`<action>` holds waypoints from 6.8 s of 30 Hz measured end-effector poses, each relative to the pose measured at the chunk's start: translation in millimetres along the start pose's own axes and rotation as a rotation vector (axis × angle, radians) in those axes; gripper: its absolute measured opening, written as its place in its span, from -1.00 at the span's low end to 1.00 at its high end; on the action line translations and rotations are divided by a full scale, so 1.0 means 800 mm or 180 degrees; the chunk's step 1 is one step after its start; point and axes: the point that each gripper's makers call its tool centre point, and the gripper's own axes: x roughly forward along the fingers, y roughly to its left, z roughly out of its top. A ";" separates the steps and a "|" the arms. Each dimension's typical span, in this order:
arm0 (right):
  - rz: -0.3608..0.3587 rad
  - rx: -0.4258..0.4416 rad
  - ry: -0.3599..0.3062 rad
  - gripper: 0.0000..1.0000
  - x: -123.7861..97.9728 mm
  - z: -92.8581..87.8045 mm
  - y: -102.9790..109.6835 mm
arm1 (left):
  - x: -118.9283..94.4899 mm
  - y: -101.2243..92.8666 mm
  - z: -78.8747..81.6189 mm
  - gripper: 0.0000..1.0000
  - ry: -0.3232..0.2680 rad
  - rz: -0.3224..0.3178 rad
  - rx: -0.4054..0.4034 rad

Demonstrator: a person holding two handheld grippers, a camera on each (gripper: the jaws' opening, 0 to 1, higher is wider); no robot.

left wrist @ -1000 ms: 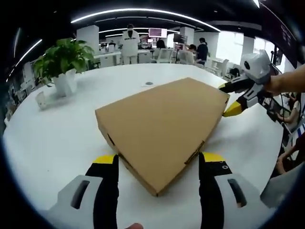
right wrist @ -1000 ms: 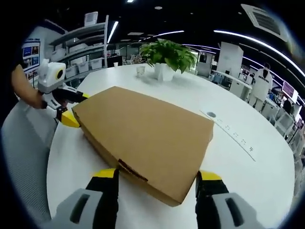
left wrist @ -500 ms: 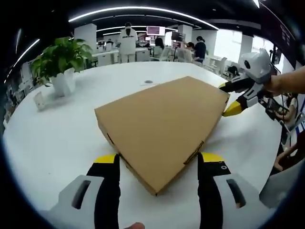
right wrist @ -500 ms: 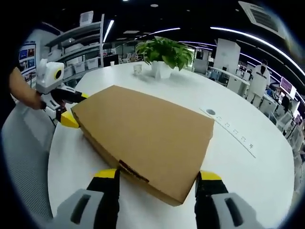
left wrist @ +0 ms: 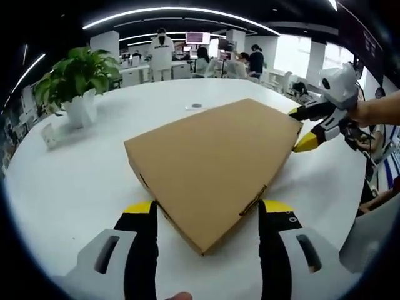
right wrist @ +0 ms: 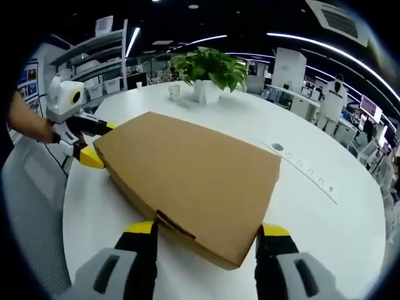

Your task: Operate the shoe box by opening the lid, removing the specified soft item, and placing it in the target area until the item is outside and the box remains undamaged.

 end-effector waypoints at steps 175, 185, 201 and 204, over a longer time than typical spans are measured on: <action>-0.0765 0.0401 -0.0620 0.05 0.060 0.105 0.130 | -0.055 0.195 0.026 0.14 0.0255 -0.0410 0.0567; -0.0799 0.0354 -0.0672 -0.01 0.050 0.116 0.125 | -0.065 0.190 0.037 0.15 0.0243 -0.0422 0.0642; -0.0927 0.0225 -0.0767 -0.27 0.029 0.139 0.102 | -0.079 0.194 0.071 0.04 0.0051 -0.0344 0.0702; -0.0962 0.0218 -0.0800 -0.34 0.025 0.145 0.095 | -0.081 0.197 0.079 -0.01 -0.0009 -0.0304 0.0718</action>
